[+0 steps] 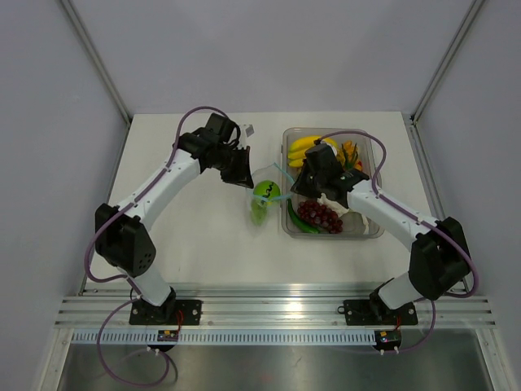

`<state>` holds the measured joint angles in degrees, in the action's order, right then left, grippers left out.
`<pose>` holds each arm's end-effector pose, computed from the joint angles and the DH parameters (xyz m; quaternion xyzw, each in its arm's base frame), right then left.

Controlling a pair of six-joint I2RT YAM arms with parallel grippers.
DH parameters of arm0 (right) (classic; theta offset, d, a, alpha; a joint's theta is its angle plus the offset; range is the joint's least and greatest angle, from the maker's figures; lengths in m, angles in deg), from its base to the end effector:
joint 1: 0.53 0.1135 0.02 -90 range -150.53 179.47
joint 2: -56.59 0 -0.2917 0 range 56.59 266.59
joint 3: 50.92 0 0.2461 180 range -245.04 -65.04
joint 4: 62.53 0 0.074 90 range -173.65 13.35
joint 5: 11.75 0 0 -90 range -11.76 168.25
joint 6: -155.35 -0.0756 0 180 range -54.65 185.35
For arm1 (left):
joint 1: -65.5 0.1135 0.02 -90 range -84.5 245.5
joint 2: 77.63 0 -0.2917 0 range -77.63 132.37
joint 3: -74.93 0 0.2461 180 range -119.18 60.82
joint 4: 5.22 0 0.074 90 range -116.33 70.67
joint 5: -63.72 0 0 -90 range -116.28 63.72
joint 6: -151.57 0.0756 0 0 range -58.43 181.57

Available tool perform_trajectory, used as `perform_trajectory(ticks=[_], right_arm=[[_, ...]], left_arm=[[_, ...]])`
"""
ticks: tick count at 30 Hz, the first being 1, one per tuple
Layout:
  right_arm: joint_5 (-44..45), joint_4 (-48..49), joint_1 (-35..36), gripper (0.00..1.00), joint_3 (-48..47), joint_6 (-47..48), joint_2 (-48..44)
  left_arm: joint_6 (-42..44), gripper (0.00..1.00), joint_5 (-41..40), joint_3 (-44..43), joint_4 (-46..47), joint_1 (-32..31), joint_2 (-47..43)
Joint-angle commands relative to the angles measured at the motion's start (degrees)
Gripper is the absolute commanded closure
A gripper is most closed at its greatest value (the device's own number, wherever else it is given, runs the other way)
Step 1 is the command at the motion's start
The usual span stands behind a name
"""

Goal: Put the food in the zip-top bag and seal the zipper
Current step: Adjust the zipper food storage bag at the center of the board, then pick up the fake vegetable from the bin.

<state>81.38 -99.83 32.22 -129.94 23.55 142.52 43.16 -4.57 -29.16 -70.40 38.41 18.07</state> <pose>0.2972 0.1863 0.2706 0.0832 0.9172 0.2155 0.3247 0.3180 -0.1940 0.3190 0.1249 0.9344 -0.2750 0.1890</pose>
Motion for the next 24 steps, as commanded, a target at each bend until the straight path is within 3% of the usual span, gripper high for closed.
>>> perform_trajectory(ticks=[1, 2, 6, 13, 24], right_arm=[[1.87, -2.04, 0.03, 0.75, -3.30, 2.95, -0.85], [1.87, -2.65, 0.03, 0.59, -3.82, 3.39, -1.46], [6.60, -5.99, -0.32, 0.32, -5.40, 6.11, -7.25], [7.15, -9.77, -13.31, 0.31, -1.64, 8.13, -14.21], [5.83, -9.52, -25.19, 0.34, -1.54, 15.87, -1.56]], left_arm=[[-3.37, 1.00, -1.15, 0.24, 4.39, -3.05, -0.60], [-3.82, 1.00, -1.41, 0.50, 4.75, -3.84, -0.43], [-5.05, 1.00, -1.68, -0.02, 5.45, -3.93, -0.16], [-5.05, 1.00, -1.41, -0.73, 5.45, -3.93, -0.16], [-4.44, 1.00, -0.62, 0.32, 5.72, -4.29, -0.25]])
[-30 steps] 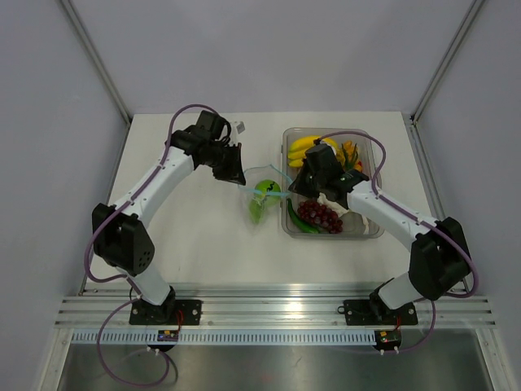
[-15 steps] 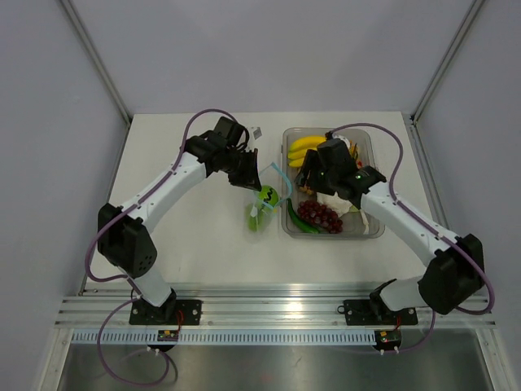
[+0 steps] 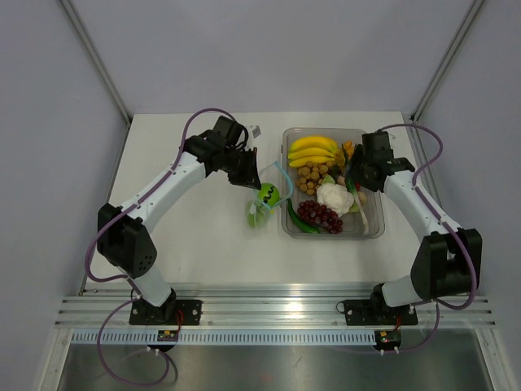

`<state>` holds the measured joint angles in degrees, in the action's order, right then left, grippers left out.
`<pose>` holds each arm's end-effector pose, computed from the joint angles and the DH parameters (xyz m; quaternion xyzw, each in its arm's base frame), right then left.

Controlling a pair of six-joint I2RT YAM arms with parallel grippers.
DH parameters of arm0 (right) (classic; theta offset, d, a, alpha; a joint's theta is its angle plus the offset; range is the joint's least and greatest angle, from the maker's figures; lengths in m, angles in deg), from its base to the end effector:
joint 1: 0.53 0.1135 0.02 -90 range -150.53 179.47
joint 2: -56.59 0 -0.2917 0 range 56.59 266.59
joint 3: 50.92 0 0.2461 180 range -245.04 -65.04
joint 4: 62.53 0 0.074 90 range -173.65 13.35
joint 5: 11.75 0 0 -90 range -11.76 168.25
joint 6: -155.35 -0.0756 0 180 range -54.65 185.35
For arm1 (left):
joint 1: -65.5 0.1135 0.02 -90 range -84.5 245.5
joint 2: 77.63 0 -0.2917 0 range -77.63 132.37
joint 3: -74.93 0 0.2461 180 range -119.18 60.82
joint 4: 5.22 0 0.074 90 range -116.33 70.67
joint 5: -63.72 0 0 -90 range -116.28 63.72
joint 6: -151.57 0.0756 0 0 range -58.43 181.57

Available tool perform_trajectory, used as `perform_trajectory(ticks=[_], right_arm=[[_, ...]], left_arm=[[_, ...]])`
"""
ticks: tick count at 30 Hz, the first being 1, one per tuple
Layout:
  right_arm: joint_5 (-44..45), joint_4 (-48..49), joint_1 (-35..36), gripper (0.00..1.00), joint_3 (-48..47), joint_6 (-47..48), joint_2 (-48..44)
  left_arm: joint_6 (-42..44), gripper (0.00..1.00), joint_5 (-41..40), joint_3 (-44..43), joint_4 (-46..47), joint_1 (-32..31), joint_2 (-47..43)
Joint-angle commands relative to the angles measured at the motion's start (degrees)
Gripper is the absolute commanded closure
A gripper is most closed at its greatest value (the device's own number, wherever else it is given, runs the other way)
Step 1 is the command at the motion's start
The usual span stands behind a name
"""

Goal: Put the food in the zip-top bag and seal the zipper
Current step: Pick up the fake vegetable from the bin.

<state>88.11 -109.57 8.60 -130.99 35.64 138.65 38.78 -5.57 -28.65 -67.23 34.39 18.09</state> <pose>0.3210 0.0385 0.2817 0.1963 0.9129 0.0400 0.3556 0.3095 -0.2180 0.3201 0.1231 0.9295 -0.2897 0.1924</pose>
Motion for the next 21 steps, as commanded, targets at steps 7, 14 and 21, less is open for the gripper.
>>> perform_trajectory(ticks=[7, 14, 21], right_arm=[[1.12, 2.25, -1.74, 0.31, -5.57, 7.74, 11.18], [1.82, 2.08, -1.83, 0.56, -11.21, 8.88, 18.48], [2.35, -0.64, -1.83, 1.00, -12.09, 9.59, 8.39]], left_arm=[[-0.15, 1.00, 0.65, 0.53, 2.81, -0.53, -0.19], [-0.15, 1.00, 0.65, 0.18, 2.64, -0.62, -0.01], [0.20, 1.00, 0.65, -0.44, 2.37, -0.62, 0.52]])
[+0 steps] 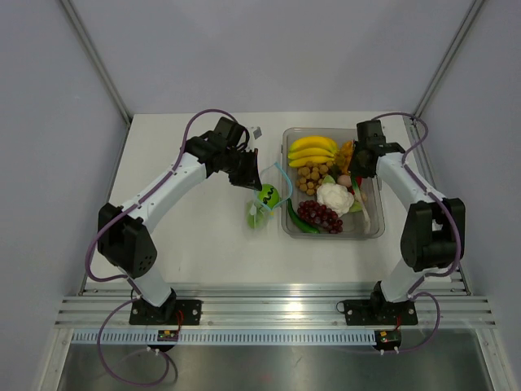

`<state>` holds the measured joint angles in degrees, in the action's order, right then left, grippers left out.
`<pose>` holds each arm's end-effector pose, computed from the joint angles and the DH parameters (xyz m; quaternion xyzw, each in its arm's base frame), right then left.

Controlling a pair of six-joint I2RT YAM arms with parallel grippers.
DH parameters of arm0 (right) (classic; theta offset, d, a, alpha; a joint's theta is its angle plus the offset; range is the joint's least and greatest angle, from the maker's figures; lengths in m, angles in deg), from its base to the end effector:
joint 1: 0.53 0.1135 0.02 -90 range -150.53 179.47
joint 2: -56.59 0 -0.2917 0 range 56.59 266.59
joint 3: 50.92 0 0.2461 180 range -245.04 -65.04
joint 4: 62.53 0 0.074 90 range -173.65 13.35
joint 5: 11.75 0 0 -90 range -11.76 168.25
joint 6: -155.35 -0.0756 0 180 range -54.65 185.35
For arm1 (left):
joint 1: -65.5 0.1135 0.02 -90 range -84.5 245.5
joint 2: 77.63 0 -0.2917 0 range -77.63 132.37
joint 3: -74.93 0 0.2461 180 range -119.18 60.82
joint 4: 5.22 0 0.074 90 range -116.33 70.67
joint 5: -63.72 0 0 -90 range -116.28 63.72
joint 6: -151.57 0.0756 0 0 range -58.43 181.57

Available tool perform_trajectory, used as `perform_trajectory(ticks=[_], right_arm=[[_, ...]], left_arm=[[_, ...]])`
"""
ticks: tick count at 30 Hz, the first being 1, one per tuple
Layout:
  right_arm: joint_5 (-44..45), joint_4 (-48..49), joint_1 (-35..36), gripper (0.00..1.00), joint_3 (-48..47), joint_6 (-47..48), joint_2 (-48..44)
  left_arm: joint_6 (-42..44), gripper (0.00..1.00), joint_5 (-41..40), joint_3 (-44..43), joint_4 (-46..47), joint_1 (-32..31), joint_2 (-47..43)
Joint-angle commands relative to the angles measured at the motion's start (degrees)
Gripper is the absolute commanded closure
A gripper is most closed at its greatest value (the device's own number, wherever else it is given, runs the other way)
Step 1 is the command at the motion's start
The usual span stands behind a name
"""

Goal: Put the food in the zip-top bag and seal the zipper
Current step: Pick up the fake vegetable from the bin, then place the fake vegetable in the bin.

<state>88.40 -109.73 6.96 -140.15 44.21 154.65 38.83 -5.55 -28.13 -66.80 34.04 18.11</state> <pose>0.3854 0.0372 0.2415 0.1389 0.9428 -0.0100 0.3029 0.3083 -0.2200 0.3176 0.1262 0.9293 -0.2899 0.1907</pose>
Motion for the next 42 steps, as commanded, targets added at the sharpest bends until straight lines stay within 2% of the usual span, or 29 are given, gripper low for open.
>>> perform_trajectory(ticks=[1, 6, 11, 16, 18, 21, 22, 25, 26, 28, 30, 33, 39, 42], right_arm=[[1.98, -0.93, -0.19, 1.00, -3.11, 1.19, -9.19], [-1.18, -1.73, -0.28, 1.00, -3.64, 1.37, -17.46], [-11.54, -2.51, -0.02, 1.00, -3.12, -1.52, -19.66], [-23.75, 2.50, 0.16, 1.00, 3.13, -3.99, -19.94], [-24.30, 1.88, 2.35, 1.00, 3.65, -3.73, -18.44], [-19.21, 0.39, 7.18, 0.98, 3.66, -2.76, -15.80], [-19.12, 0.21, 7.89, 0.94, 3.31, -2.59, -14.23], [-24.19, -1.28, 10.09, 0.72, 0.33, 0.13, -11.07], [-25.00, -2.24, 10.79, 0.60, -0.81, 2.05, -10.35], [-26.75, -4.53, 12.29, 0.51, -3.89, 3.56, -9.47], [-25.89, -4.01, 12.20, 0.49, -4.78, 3.57, -10.25], [-19.05, -4.10, 11.15, 0.47, -4.78, 2.43, -12.36], [-11.22, -4.36, 0.43, 0.51, 0.48, -3.11, -13.43], [-5.59, -5.50, -1.42, 0.45, 1.89, -3.72, -10.44]], left_arm=[[0.24, 1.00, 0.63, -0.97, 1.93, -0.27, 0.58], [0.59, 1.00, 0.01, -1.58, 1.85, -0.27, 0.50], [0.51, 1.00, 0.10, -1.49, 1.93, -0.27, 0.50], [0.68, 1.00, 0.10, -1.23, 2.11, -0.27, 0.76], [0.77, 1.00, 0.01, -1.67, 1.76, -0.27, 0.93], [0.86, 1.00, -0.08, -2.02, 1.76, -0.27, 1.02], [0.86, 1.00, -0.16, -2.11, 1.67, -0.27, 1.11], [0.95, 1.00, -0.17, -2.81, 1.41, -0.27, 1.55], [0.86, 1.00, -0.16, -2.99, 1.15, -0.27, 1.64], [0.94, 1.00, -0.34, -3.34, 0.80, -0.27, 1.64], [0.86, 1.00, -0.60, -3.86, 0.62, -0.27, 1.64], [0.77, 1.00, -0.87, -3.87, 0.44, -0.27, 1.29], [0.95, 1.00, -0.78, -3.43, 0.18, -0.27, 1.02], [0.95, 1.00, -0.43, -3.16, 0.44, -0.27, 0.94]])
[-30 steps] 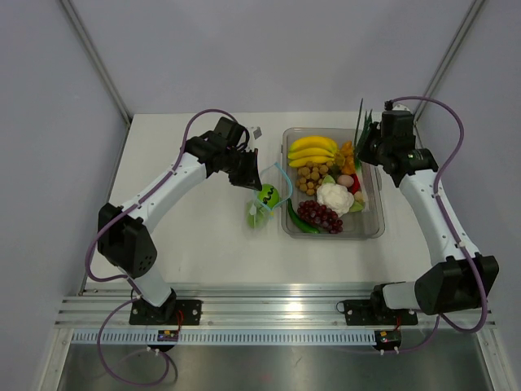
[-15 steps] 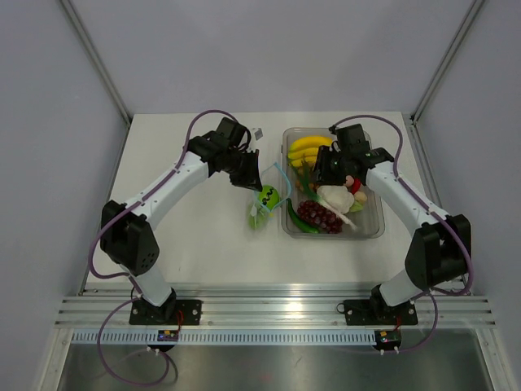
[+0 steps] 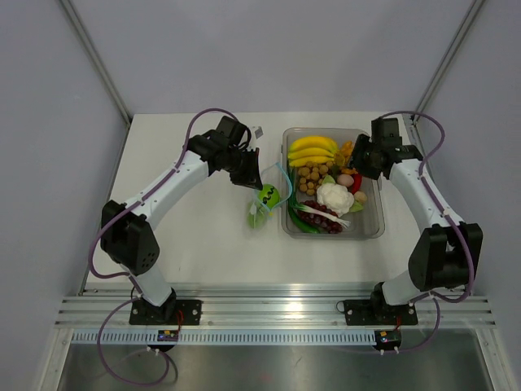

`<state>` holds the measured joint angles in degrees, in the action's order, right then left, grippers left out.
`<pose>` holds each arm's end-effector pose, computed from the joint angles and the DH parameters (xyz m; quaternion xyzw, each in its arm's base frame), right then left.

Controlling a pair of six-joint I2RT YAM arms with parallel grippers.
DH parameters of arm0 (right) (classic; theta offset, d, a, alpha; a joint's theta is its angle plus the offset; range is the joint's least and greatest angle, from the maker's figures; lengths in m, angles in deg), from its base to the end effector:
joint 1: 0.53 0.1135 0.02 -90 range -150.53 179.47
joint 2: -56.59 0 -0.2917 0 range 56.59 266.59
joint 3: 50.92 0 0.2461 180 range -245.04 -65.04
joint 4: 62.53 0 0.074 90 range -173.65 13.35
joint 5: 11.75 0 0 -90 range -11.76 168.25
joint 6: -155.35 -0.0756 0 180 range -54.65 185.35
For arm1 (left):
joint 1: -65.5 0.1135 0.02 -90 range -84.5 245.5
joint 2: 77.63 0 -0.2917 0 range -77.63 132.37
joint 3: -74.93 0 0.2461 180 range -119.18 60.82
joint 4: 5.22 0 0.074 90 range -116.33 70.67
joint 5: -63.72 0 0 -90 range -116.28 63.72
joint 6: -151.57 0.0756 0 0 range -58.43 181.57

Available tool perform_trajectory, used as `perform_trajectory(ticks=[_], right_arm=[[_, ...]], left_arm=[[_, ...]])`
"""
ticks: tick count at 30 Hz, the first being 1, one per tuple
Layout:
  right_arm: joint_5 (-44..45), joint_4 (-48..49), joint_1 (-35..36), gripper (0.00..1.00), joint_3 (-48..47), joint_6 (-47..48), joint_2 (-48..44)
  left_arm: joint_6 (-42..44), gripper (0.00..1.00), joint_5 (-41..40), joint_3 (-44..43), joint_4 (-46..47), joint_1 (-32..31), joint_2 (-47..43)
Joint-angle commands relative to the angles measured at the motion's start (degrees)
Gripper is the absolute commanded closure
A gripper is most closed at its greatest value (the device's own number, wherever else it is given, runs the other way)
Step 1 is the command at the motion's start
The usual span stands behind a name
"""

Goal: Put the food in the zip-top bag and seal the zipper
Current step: Place the fake vegetable in the bin, then pick up the fake food from the bin.

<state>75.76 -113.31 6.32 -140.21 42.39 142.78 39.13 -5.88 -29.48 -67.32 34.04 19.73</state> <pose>0.3442 0.0447 0.3073 0.1229 0.9243 0.1124 0.3435 0.3143 -0.2232 0.3143 0.1268 0.9317 -0.2845 0.1869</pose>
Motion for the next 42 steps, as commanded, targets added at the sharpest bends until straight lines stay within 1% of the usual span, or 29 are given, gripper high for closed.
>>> perform_trajectory(ticks=[1, 4, 5, 8, 11, 15, 17, 19, 23, 26, 29, 34, 36, 38, 42], right_arm=[[8.88, -1.66, -0.96, 0.41, 2.49, -1.91, 3.17], [9.51, -0.08, -1.31, 0.39, 3.81, -2.26, 4.86], [9.51, 0.19, -1.32, 0.35, 4.16, -2.61, 4.95], [10.57, 1.50, -1.23, 0.31, 4.42, -3.32, 5.04], [10.39, 3.87, -1.31, 0.31, 3.64, -4.63, 5.74], [10.56, 3.01, -1.32, 0.31, 1.27, -5.17, 7.23], [15.29, -0.40, -1.32, 0.32, -0.40, -5.60, 9.42], [18.90, -1.21, -1.66, 0.35, -0.41, -6.13, 11.01], [20.50, 1.06, -2.02, 0.37, 3.19, -9.64, 10.66], [22.60, -0.07, -1.93, 0.38, 3.20, -12.01, 12.15], [22.96, 1.15, -1.93, 0.39, 4.07, -14.30, 13.12], [17.87, 6.60, -1.93, 0.38, 6.44, -16.15, 11.37], [17.60, 5.91, -1.93, 0.38, 5.49, -16.59, 12.41], [17.95, 4.51, -1.93, 0.37, 4.17, -17.20, 13.38], [23.29, 1.34, -2.02, 0.37, 4.25, -21.06, 13.92]], left_arm=[[0.64, 1.00, -0.10, -1.81, 0.88, -0.27, -0.60], [0.90, 1.00, -0.10, -1.54, 0.97, -0.27, -0.68], [0.90, 1.00, -0.19, -1.46, 0.88, -0.27, -0.94], [0.90, 1.00, -0.36, -0.67, 1.40, -0.27, -1.65], [0.90, 1.00, -0.54, -0.14, 1.58, -0.27, -1.47], [0.81, 1.00, -0.28, -0.40, 1.58, -0.27, -1.38], [0.73, 1.00, -0.28, -0.23, 1.67, -0.27, -1.56], [0.82, 1.00, -0.28, -0.31, 1.76, -0.27, -1.30], [0.64, 1.00, 0.25, -0.40, 1.84, -0.27, -0.86], [0.90, 1.00, 0.08, -0.40, 1.84, -0.27, -0.94], [0.99, 1.00, -0.10, -0.40, 1.67, -0.27, -1.12], [0.82, 1.00, -0.28, 0.13, 1.58, -0.27, -1.47], [0.90, 1.00, -0.45, 0.21, 1.49, -0.27, -1.65], [1.25, 1.00, -0.80, 0.13, 1.23, -0.27, -1.74], [1.25, 1.00, -0.63, 0.13, 1.23, -0.27, -1.74]])
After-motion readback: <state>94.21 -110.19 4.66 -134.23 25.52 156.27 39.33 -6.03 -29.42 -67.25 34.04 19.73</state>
